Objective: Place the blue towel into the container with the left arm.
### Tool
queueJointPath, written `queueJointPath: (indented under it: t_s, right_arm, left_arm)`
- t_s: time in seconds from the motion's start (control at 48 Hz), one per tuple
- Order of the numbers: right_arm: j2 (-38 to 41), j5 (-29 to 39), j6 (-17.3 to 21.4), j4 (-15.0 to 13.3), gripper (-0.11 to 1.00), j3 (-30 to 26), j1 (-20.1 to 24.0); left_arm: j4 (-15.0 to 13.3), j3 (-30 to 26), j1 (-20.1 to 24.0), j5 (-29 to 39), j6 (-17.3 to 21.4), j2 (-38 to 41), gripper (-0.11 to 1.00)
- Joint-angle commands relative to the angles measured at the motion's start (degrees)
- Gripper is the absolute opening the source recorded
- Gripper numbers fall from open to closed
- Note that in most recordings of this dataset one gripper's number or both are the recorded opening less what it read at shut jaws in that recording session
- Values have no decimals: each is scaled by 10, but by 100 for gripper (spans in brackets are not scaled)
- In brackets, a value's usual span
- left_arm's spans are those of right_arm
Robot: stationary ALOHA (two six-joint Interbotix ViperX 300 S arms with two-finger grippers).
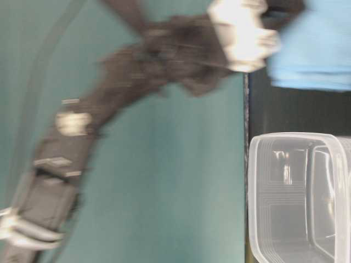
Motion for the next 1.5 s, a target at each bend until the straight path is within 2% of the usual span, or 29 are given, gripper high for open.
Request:
queueJointPath:
  t_s: [0.0, 0.146, 0.271, 0.396, 0.666, 0.895, 1.229, 1.291, 1.479]
  right_arm:
    - [-2, -3, -3, 2, 76, -6, -1]
    - [-11, -2, -3, 2, 76, -6, -1]
    - [-13, -2, -2, 2, 76, -5, -1]
    - [-15, -3, -2, 2, 76, -5, -1]
    - [-15, -3, 1, 2, 76, -5, -1]
    - [-13, -4, 3, 2, 76, -4, -1]
    - [-13, -4, 4, 2, 76, -4, -1]
    - [-13, -4, 4, 2, 76, -4, -1]
    - [-13, -5, 4, 2, 76, -5, -1]
  left_arm:
    - [3, -16, -1, 52, -1, -70, 6]
    - [3, 5, 4, 125, -7, -149, 6]
    - [3, 50, 6, 148, -9, -214, 6]
    - [3, 132, 9, 135, -10, -280, 6]
    - [2, 321, 22, 48, -12, -385, 6]
    - [2, 410, 28, -30, -12, -405, 6]
    - [3, 439, 32, -73, -14, -371, 7]
    - [3, 439, 32, -85, -14, -361, 15]
    - [2, 431, 30, -134, -19, -346, 69]
